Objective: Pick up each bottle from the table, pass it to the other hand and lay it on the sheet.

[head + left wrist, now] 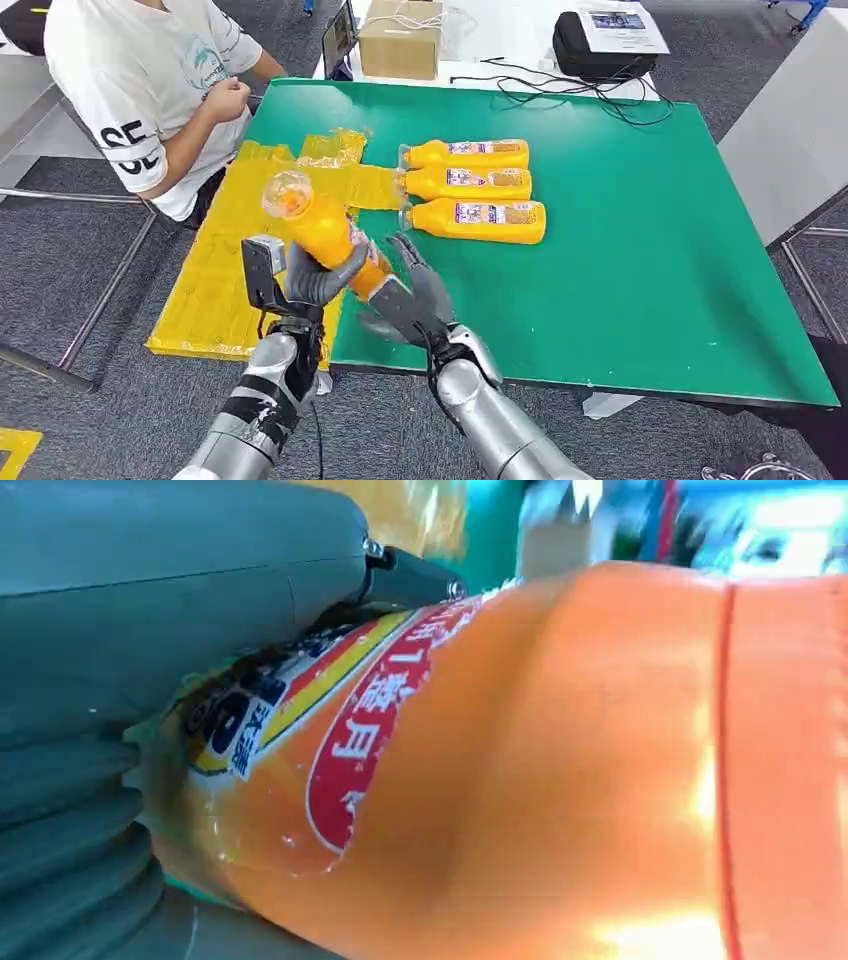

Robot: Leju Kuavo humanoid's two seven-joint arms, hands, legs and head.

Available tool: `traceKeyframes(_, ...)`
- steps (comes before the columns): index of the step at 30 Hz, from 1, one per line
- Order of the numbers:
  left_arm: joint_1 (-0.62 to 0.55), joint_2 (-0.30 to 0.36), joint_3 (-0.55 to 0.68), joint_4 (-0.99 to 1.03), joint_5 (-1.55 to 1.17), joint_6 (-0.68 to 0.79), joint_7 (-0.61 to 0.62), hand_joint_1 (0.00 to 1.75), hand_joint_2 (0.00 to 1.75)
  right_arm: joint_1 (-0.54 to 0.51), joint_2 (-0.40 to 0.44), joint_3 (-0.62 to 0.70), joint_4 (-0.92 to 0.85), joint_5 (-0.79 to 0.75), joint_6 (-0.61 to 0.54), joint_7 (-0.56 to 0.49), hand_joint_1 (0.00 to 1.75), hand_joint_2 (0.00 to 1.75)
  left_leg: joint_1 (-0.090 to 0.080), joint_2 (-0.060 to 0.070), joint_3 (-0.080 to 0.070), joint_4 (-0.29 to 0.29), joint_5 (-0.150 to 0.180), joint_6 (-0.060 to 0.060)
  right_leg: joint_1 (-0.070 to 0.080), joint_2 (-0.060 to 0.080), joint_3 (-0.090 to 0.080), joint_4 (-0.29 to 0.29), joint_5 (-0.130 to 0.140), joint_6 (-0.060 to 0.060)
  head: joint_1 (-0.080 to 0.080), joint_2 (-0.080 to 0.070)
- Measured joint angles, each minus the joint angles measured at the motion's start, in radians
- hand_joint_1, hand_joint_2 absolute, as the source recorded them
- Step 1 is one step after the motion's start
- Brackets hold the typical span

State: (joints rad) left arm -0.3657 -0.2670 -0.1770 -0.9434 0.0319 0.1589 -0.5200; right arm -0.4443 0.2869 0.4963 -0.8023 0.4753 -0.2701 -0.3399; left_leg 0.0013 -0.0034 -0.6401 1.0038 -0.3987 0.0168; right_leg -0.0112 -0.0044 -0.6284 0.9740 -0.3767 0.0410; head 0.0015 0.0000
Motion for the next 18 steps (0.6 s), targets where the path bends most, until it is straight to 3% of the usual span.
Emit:
traceKeyframes(7, -0.021, 0.058, 0.02, -0.035, -0.321, 0.186, 0.01, 1.75, 1.75, 0.042, -0.029, -0.089, -0.14, -0.074, -0.002, -0.015, 0.0, 1.75, 0.0, 0.0, 0.0, 0.0, 0.0, 0.0, 0.0, 0.0, 0.0, 0.0, 0.0, 0.0, 0.0, 0.0)
traceKeyframes(13, -0.053, 0.146, 0.055, -0.021, -0.65, 0.294, 0.066, 1.75, 1.75, 0.079, -0.053, -0.193, -0.287, -0.203, 0.051, -0.041, 0.0, 1.75, 0.0, 0.0, 0.0, 0.0, 0.0, 0.0, 0.0, 0.0, 0.0, 0.0, 0.0, 0.0, 0.0, 0.0)
traceKeyframes(18, -0.081, 0.242, 0.063, 0.074, -0.953, 0.349, 0.115, 1.75, 1.75, 0.075, -0.074, -0.244, -0.311, -0.272, 0.101, -0.041, 0.0, 1.75, 0.0, 0.001, 0.0, 0.0, 0.0, 0.0, 0.0, 0.0, 0.0, 0.0, 0.0, 0.0, 0.0, 0.0)
